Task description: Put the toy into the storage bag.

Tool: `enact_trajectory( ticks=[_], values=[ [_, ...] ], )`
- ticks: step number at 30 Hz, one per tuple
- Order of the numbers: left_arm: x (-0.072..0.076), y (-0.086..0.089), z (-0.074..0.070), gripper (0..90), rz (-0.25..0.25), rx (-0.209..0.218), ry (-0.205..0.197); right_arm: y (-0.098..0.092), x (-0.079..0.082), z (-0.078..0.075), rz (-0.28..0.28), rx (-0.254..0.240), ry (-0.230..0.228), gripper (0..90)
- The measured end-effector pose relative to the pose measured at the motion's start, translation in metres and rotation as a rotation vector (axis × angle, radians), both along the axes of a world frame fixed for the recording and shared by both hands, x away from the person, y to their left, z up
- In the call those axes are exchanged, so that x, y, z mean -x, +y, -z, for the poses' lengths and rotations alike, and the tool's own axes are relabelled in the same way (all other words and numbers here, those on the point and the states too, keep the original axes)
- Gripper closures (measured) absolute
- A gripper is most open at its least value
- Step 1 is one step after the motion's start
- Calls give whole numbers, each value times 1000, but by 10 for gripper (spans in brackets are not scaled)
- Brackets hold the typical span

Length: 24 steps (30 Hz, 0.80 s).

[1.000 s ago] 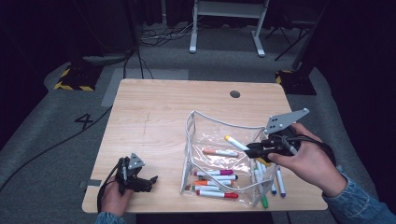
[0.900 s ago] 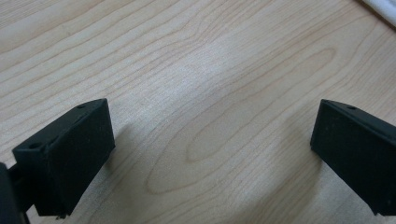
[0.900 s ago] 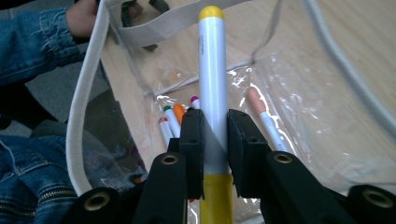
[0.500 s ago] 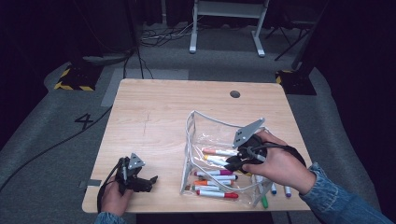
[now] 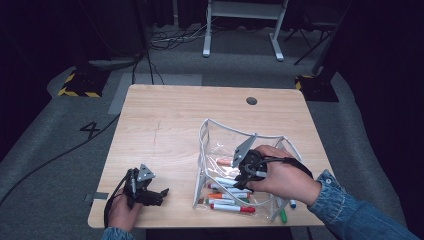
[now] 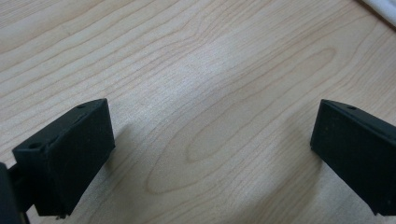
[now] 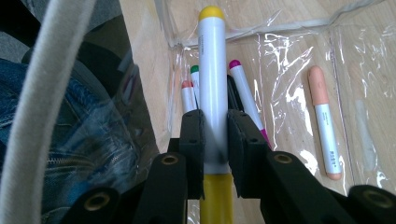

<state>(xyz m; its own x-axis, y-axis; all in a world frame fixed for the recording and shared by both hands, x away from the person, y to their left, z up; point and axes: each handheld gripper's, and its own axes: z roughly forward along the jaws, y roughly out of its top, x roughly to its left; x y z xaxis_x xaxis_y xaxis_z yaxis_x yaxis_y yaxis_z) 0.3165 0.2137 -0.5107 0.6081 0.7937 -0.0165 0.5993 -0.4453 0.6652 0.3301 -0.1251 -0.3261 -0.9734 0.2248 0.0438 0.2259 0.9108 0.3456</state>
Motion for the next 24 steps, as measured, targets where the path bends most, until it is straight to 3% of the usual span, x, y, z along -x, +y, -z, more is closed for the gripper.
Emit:
enact_trajectory(
  ticks=[8,24],
  values=[
    [0,0,0,0,0,0,0,13,-1,15,-25,40,39,768],
    [0,0,0,0,5,-1,2,21,-7,46,-42,81,94,768]
  ],
)
